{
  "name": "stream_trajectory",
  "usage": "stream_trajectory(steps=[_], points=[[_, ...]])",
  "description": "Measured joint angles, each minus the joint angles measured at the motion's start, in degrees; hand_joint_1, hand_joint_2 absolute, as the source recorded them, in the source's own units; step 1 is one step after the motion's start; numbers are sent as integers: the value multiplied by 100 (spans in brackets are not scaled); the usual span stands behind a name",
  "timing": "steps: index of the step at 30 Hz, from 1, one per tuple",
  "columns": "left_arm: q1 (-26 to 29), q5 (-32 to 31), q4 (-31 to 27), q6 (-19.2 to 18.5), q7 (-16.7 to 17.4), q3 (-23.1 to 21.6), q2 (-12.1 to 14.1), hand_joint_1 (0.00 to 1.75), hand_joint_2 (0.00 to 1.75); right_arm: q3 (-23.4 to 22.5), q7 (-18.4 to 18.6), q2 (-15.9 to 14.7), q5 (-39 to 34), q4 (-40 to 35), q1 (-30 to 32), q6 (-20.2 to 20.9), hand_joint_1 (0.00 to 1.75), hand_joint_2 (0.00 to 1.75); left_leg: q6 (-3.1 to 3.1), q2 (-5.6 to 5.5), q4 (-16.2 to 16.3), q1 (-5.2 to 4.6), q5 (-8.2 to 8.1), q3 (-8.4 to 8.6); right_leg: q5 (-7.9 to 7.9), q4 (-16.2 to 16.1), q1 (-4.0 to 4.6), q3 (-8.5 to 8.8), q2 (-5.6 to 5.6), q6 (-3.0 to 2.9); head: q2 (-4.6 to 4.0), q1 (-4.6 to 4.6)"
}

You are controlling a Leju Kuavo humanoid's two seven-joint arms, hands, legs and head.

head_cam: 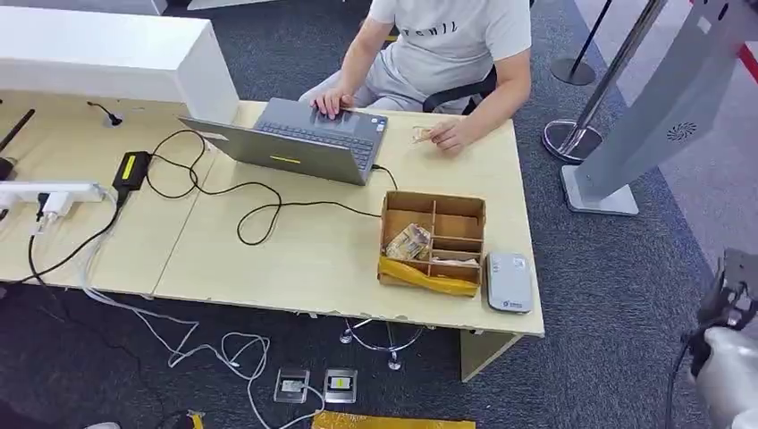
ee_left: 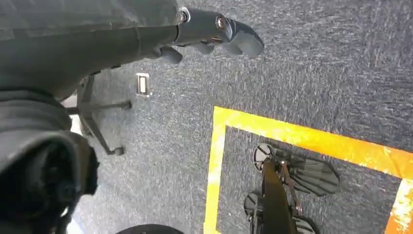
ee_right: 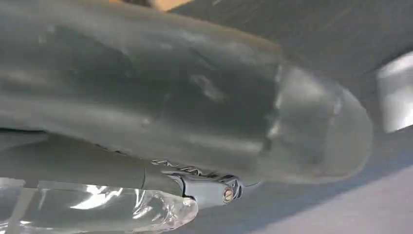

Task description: Pass the card to the sensor for recognition and then transmit it.

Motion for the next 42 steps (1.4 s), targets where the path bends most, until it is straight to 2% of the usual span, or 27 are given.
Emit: stream_trajectory(steps=[3, 5, 10, 12, 15, 19, 22, 26, 29, 34, 37, 42], points=[[28, 28, 0, 15, 46, 0, -7, 0, 0, -310, -136, 119, -333, 123, 1166, -484, 0, 0, -10, -35, -1, 4, -12, 1, -21, 2, 6, 12, -34, -11, 0, 2], [43, 52, 0, 24, 103, 0, -4, 0, 0, -522, -234, 263, -573, 217, 1720, -681, 0, 0, -20, -26, -5, 7, -20, 4, -26, 4, 9, 10, -25, -16, 0, -4], [43, 181, 0, -6, 133, 13, -4, 0, 0, -1039, -272, 846, -914, 418, 2564, -1071, 0, 0, -44, 11, -7, 26, -35, 21, -36, 5, 28, 14, 14, -32, 0, 0], [41, 293, 0, 2, 96, 24, -2, 0, 0, -1158, 10, 1103, -903, 477, 2679, -1227, 0, 0, -44, 35, -8, 26, -35, 29, -36, 7, 28, 14, 34, -33, 0, 0], [37, 457, 0, 90, 6, 70, -2, 0, 0, -1239, 444, 1441, -752, 554, 2781, -1021, 0, 0, -45, 53, -8, 30, -35, 40, -34, 7, 30, 16, 54, -36, 0, 2], [30, 523, 0, 138, -20, 149, -4, 0, 0, -1313, 555, 1651, -663, 612, 2836, -853, 0, 0, -45, 60, -8, 25, -35, 47, -32, 8, 26, 23, 63, -37, 0, 0], [31, 632, 0, 212, -11, 201, -15, 0, 0, -1330, 253, 1731, -518, 630, 2871, -704, 0, 0, -44, 60, -7, 20, -35, 50, -31, 8, 21, 26, 63, -36, 0, 0], [35, 782, 0, 503, 109, 293, -63, 0, 0, -1328, -622, 1775, -252, 637, 2885, -375, 0, 0, -44, 61, -6, 18, -36, 53, -30, 8, 19, 27, 70, -35, 0, 0], [43, 831, 0, 560, 144, 345, -107, 0, 0, -1326, -879, 1786, -149, 637, 2884, -303, 0, 0, -43, 61, -6, 17, -36, 54, -30, 8, 19, 28, 68, -35, 0, 2], [46, 852, 0, 575, 170, 385, -157, 0, 0, -1326, -933, 1810, -112, 637, 2888, -300, 0, 0, -43, 62, -6, 18, -36, 56, -30, 8, 19, 28, 71, -35, 0, 0], [46, 861, 0, 678, 328, 433, -188, 0, 0, -1324, -881, 1821, -31, 639, 2887, -322, 0, 0, -43, 62, -6, 18, -36, 56, -30, 8, 20, 29, 71, -35, 0, 0], [55, 866, 0, 927, 444, 450, -240, 0, 0, -1313, -299, 1823, 63, 645, 2893, -593, 0, 0, -43, 62, -6, 18, -36, 56, -30, 8, 19, 30, 70, -35, 0, 2]])
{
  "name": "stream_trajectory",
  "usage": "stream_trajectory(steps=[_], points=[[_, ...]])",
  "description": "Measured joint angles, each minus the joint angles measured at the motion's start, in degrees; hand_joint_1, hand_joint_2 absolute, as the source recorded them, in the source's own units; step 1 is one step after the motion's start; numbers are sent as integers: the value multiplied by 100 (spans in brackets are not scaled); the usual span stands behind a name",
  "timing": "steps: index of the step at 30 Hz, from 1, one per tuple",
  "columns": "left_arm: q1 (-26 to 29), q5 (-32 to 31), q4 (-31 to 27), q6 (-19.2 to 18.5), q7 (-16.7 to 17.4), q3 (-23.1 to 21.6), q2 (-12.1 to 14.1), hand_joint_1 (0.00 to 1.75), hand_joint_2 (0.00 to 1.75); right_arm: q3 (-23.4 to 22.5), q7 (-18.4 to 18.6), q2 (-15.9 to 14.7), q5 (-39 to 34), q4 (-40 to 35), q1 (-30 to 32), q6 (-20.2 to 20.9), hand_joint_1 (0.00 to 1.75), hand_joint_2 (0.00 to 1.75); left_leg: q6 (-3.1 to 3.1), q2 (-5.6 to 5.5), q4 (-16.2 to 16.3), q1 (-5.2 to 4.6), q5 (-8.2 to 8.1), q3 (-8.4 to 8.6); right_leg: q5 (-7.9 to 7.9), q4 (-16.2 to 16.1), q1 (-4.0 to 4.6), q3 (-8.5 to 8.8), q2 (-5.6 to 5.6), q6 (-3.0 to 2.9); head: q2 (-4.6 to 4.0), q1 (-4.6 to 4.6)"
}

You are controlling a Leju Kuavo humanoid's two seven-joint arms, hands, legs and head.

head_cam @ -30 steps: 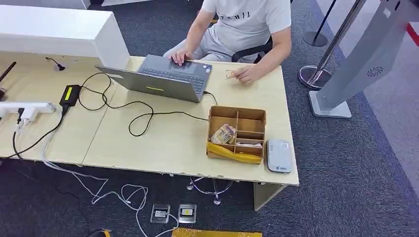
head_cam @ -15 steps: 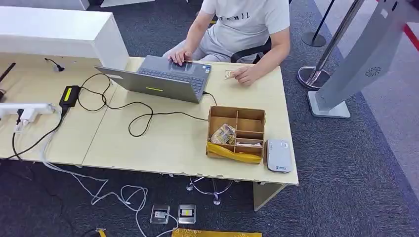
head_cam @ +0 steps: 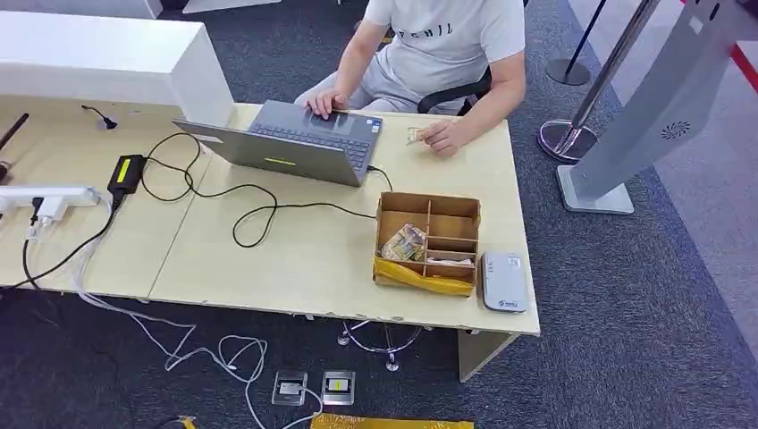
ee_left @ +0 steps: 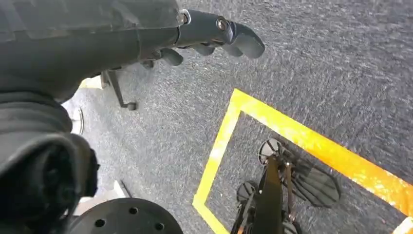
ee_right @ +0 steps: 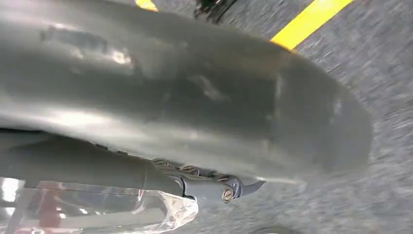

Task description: Pass the card to the sensor for recognition and then transmit it.

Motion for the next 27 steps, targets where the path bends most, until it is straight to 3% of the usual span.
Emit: stream_trajectory(steps=[7, 12, 22, 27], points=[[1, 48, 0, 48, -129, 24, -11, 0, 0, 0, 78, 15, 28, 9, 11, -79, 0, 0, 0, 0, 0, 0, 0, 1, 0, 0, 0, 1, 0, 0, 0, 0], [1, -153, 0, 35, -437, 46, -22, 0, 0, 0, -444, 33, -247, 9, 6, -26, 0, 0, 0, 0, 0, 0, 0, 1, 0, 0, 0, 3, 0, 0, 0, -2], [-8, 4, 0, 232, -284, 48, -22, 0, 0, 2, -525, 70, -162, 11, -39, -157, 0, 0, 0, 1, 0, 0, 0, 4, 0, 0, 0, 3, 1, 0, 0, -2], [-8, 74, 0, -183, -238, 48, -4, 0, 0, 2, -363, 116, -83, 13, -27, -306, 0, 0, 0, 1, 0, 0, 0, 4, 0, 0, 0, 4, 1, 0, -2, 0]])
